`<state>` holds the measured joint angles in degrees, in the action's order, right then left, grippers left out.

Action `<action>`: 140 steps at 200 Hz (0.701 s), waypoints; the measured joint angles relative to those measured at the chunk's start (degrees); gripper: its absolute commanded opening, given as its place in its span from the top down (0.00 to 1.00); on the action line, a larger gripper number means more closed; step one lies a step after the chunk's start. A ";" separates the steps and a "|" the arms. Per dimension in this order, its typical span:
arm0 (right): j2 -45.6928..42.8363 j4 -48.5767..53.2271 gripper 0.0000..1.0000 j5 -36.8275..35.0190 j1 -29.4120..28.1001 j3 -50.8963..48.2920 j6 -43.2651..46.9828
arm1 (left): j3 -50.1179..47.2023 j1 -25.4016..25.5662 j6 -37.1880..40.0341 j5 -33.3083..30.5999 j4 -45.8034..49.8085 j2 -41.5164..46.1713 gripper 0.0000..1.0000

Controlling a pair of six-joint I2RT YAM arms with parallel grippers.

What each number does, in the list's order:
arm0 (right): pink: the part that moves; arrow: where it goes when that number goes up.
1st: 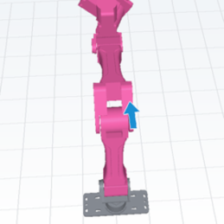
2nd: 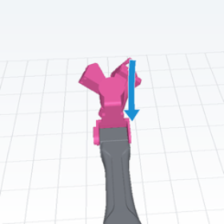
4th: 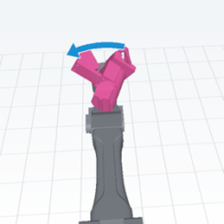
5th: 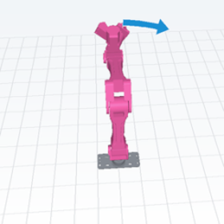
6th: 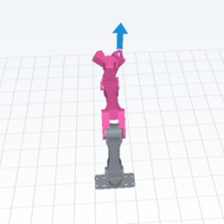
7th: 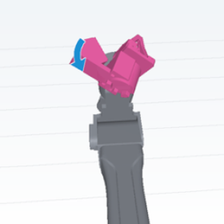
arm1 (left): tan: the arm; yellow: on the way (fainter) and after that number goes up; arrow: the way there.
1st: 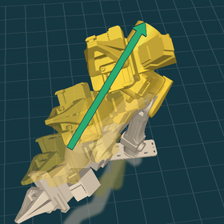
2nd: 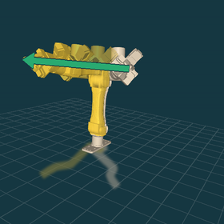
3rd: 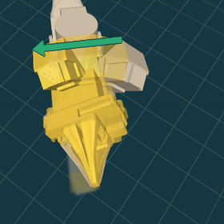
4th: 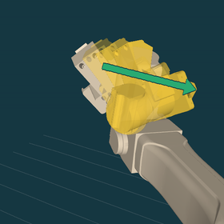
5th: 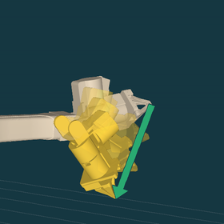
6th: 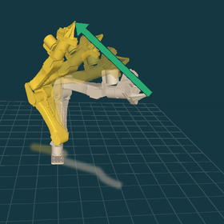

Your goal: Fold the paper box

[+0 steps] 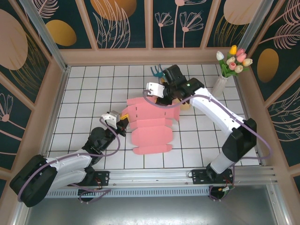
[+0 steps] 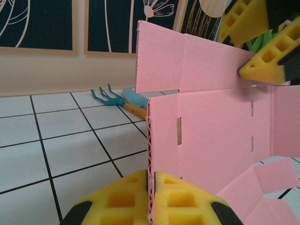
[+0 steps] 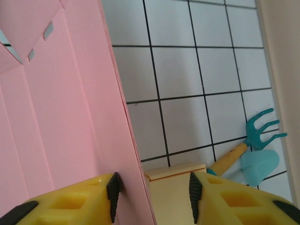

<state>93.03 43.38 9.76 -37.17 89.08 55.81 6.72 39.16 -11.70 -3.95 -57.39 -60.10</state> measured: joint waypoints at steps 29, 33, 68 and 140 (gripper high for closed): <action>4.85 6.54 0.64 -1.16 0.00 4.96 0.24 | -0.07 0.00 0.33 0.00 -0.04 0.00 1.00; 5.40 7.39 0.64 -1.22 0.00 5.42 0.22 | -0.11 0.00 0.35 0.00 -0.04 0.00 1.00; 7.93 11.93 0.65 -2.03 0.00 8.02 0.24 | -0.52 0.00 1.03 -0.02 0.17 -0.09 1.00; 7.19 16.37 1.00 -1.88 -0.79 8.07 0.94 | -0.50 0.02 1.14 -2.05 0.07 -1.46 0.94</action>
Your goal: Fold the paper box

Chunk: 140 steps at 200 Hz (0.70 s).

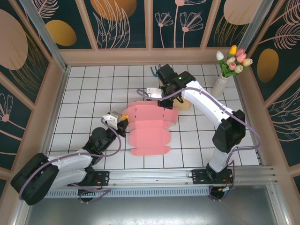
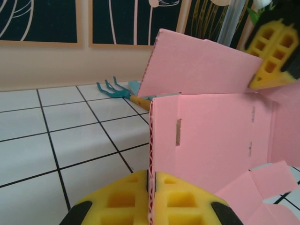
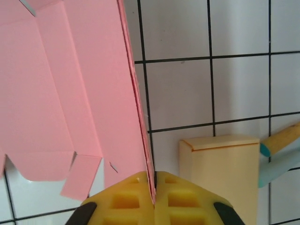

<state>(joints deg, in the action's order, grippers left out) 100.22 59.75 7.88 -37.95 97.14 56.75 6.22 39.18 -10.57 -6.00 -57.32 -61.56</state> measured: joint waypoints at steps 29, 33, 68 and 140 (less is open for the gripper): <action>-1.55 0.28 1.00 -1.03 -0.76 -0.39 -1.29 | 0.68 0.13 -3.02 -4.76 3.04 2.60 0.67; -1.77 0.26 1.00 -1.49 -0.79 -0.39 -1.77 | 0.90 0.13 -3.87 -5.79 4.37 3.80 0.68; -2.69 0.07 1.00 -5.57 -0.79 -0.57 -5.62 | 4.90 0.13 -14.36 -9.70 15.85 16.96 0.75; -6.10 -2.86 1.00 -6.99 -0.76 -4.28 -7.74 | 11.17 0.15 -30.16 5.79 17.00 8.37 0.79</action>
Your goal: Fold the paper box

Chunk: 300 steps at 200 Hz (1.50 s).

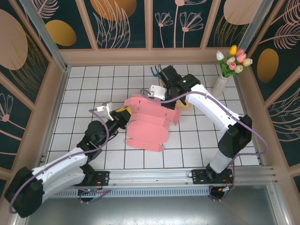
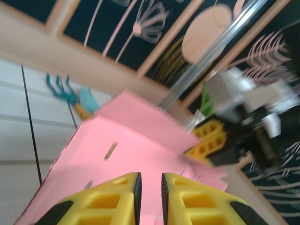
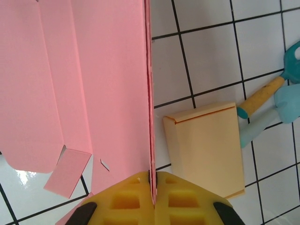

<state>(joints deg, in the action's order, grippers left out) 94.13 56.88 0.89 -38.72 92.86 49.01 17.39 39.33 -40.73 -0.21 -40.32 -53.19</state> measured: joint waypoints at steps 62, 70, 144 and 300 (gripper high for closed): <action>-12.09 -5.11 1.00 5.29 0.00 -10.29 3.72 | 5.90 0.00 2.38 -3.34 3.82 -5.20 0.77; -12.87 -5.73 1.00 5.53 0.00 -11.45 4.31 | 6.32 0.00 3.23 -3.82 3.96 -4.90 0.76; -14.69 -7.48 1.00 6.71 -0.02 -14.25 6.40 | 6.23 0.00 15.80 4.28 -1.05 -3.96 0.73; -11.58 -7.02 1.00 4.68 -2.05 -14.53 6.56 | 4.70 0.04 28.74 7.17 -5.11 -5.97 0.66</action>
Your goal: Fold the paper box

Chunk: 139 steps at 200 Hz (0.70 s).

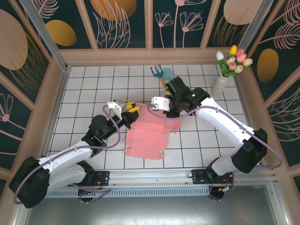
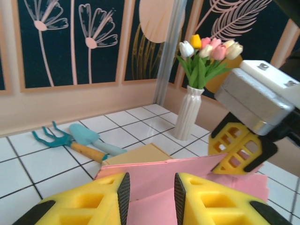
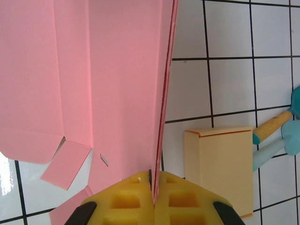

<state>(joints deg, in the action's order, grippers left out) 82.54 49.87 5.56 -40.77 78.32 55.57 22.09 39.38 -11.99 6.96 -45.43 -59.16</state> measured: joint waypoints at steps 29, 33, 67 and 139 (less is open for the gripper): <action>0.02 0.04 1.00 -0.42 -0.13 0.00 -0.02 | 0.00 -0.02 0.48 1.60 -0.17 -0.17 0.66; 0.02 0.04 1.00 -0.48 -0.15 0.00 -0.02 | 0.00 -0.07 0.50 2.16 -0.26 -0.33 0.66; 0.55 0.02 1.00 -0.57 -0.39 0.00 -0.39 | 0.66 0.07 1.29 8.33 -0.70 -2.40 0.70; 1.64 -0.28 1.00 -2.78 -0.57 0.83 -3.63 | 1.09 1.25 2.58 17.07 -0.92 -3.58 0.85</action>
<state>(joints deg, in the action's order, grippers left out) 84.18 49.58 2.79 -41.34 79.15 51.94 23.18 40.62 -9.41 24.03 -46.35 -62.74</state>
